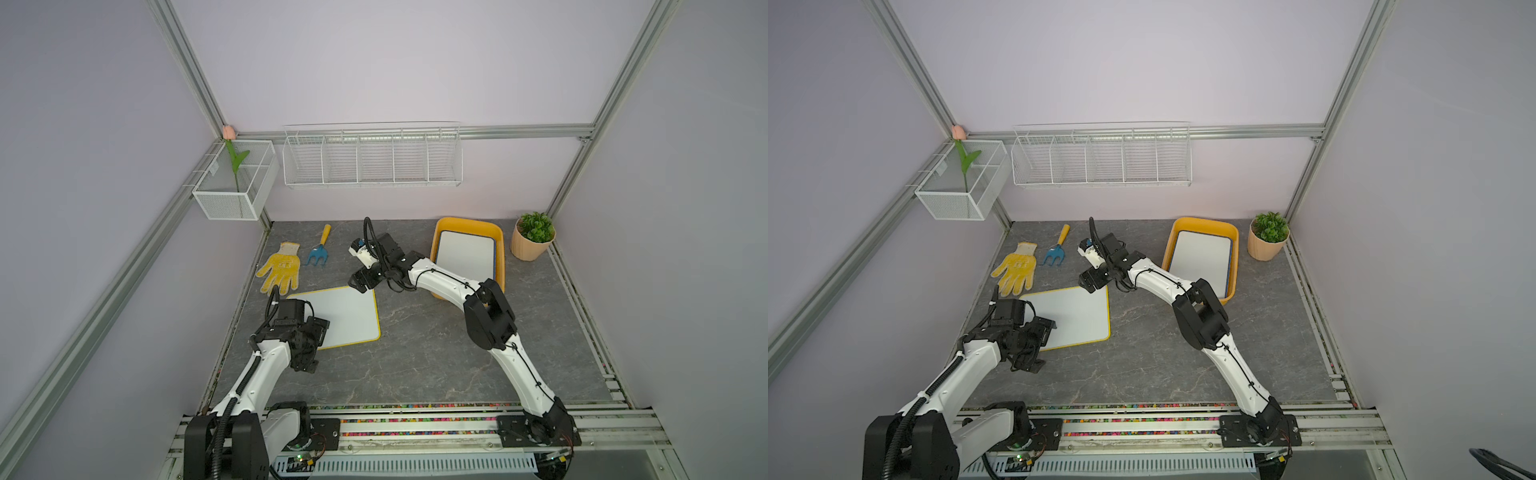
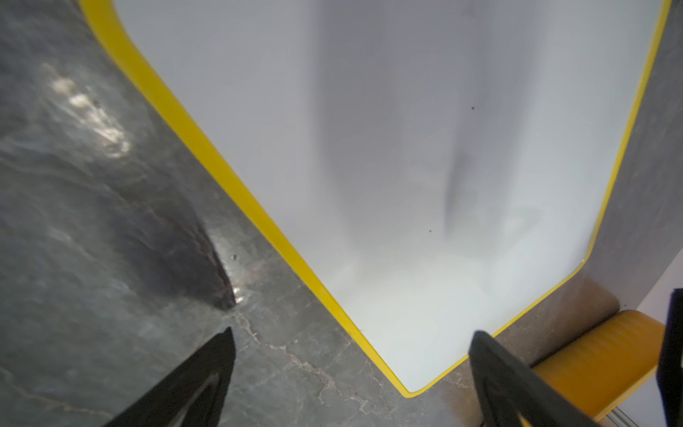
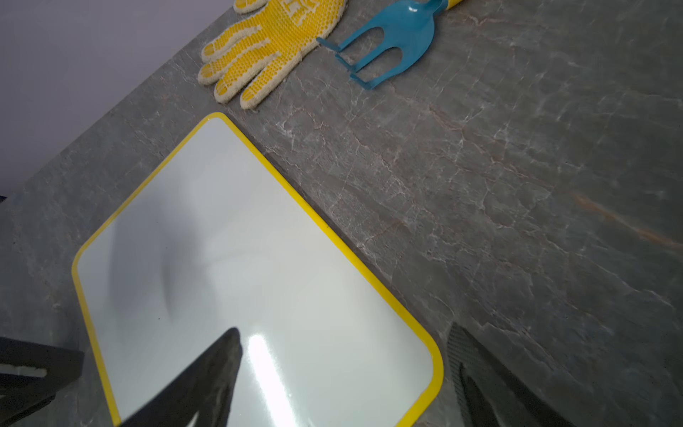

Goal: Put the whiteboard into the storage box
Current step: Move the whiteboard to the center of the board.

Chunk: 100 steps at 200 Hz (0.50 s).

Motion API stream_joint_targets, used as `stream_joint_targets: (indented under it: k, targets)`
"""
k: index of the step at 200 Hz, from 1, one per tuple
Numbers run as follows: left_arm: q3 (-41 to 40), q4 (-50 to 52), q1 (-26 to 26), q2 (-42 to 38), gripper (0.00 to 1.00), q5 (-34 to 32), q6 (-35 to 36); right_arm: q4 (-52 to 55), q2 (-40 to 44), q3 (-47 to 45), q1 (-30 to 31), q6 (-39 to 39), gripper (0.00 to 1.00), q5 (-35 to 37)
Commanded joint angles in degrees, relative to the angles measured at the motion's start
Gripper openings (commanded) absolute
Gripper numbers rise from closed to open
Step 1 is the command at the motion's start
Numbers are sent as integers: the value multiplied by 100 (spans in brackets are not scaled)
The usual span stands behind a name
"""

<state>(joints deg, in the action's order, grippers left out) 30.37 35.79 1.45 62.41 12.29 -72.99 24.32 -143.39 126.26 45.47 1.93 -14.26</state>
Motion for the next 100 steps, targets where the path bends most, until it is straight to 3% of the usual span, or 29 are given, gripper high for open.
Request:
stream_joint_targets:
  k: [1, 51, 100]
  targets:
    - [-52, -290, -5, 129, 100, 28, -320, 614, -268, 558, -3, -281, 89, -121]
    - [46, -552, -5, 508, 100, 45, -347, 1033, -953, 1495, -3, -128, 89, -121]
    - [74, -848, -5, 943, 99, 82, -305, 1137, -1189, 1674, 14, -11, 89, -264]
